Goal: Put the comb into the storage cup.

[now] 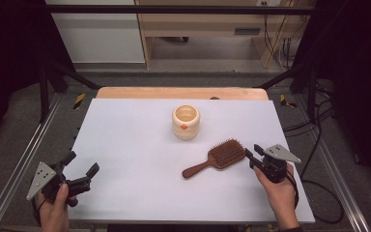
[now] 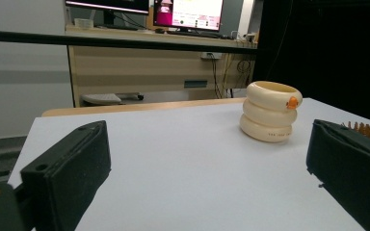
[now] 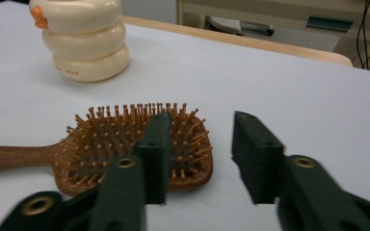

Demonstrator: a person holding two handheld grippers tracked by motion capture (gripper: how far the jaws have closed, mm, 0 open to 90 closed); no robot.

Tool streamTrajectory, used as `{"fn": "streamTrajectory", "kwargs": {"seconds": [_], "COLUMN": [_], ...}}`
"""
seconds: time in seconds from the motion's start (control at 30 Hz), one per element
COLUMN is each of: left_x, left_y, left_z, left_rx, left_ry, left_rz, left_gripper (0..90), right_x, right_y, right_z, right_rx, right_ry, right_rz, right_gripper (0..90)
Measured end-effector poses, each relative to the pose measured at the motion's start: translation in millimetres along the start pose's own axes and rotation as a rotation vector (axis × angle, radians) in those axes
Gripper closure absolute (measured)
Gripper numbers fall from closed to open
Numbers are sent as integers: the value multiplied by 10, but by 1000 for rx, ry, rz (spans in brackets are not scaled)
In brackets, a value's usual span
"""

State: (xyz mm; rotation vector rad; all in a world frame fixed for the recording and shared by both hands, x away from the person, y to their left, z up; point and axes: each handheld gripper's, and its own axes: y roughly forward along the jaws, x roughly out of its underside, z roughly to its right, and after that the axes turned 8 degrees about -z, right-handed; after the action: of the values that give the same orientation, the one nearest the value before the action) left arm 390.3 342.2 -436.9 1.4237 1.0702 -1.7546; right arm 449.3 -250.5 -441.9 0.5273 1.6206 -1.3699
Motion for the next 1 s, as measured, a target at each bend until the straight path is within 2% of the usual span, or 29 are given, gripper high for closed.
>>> {"fn": "streamTrajectory", "kwargs": {"seconds": [0.13, 0.2, 0.23, 0.27, 0.33, 0.43, 0.53, 0.63, 0.8, 1.0], "left_x": [-1, 1, 1, 1, 1, 0, 0, 1, 4, 6], "left_y": [-7, -12, -14, -14, -16, -15, -7, 2, 8, 18], "left_z": [-6, -12, -15, -16, -16, -9, 1, 7, 5, 10], "left_rx": [3, 3, 2, 1, -1, 2, 6, 10, 18, 21], "left_ry": [2, 0, -1, -1, -5, -5, -2, 0, 0, 2], "left_rz": [-2, -1, 0, 0, 2, 3, 1, -2, -5, -8], "left_gripper": [22, 21, 22, 22, 23, 23, 23, 23, 27, 29], "right_x": [-141, -248, -351, -351, -433, -523, -541, -517, -447, -331], "right_y": [58, 109, 169, 169, 237, 394, 474, 635, 776, 901], "right_z": [17, 55, 100, 100, 159, 276, 326, 403, 466, 444], "right_rx": [-1, -10, -8, -8, -22, -36, -36, -39, -55, -85], "right_ry": [-47, -57, -88, -88, -95, -95, -98, -73, -46, -41], "right_rz": [-37, -71, -111, -111, -150, -223, -247, -298, -337, -387], "right_gripper": [750, 803, 843, 843, 892, 900, 900, 900, 900, 900]}}
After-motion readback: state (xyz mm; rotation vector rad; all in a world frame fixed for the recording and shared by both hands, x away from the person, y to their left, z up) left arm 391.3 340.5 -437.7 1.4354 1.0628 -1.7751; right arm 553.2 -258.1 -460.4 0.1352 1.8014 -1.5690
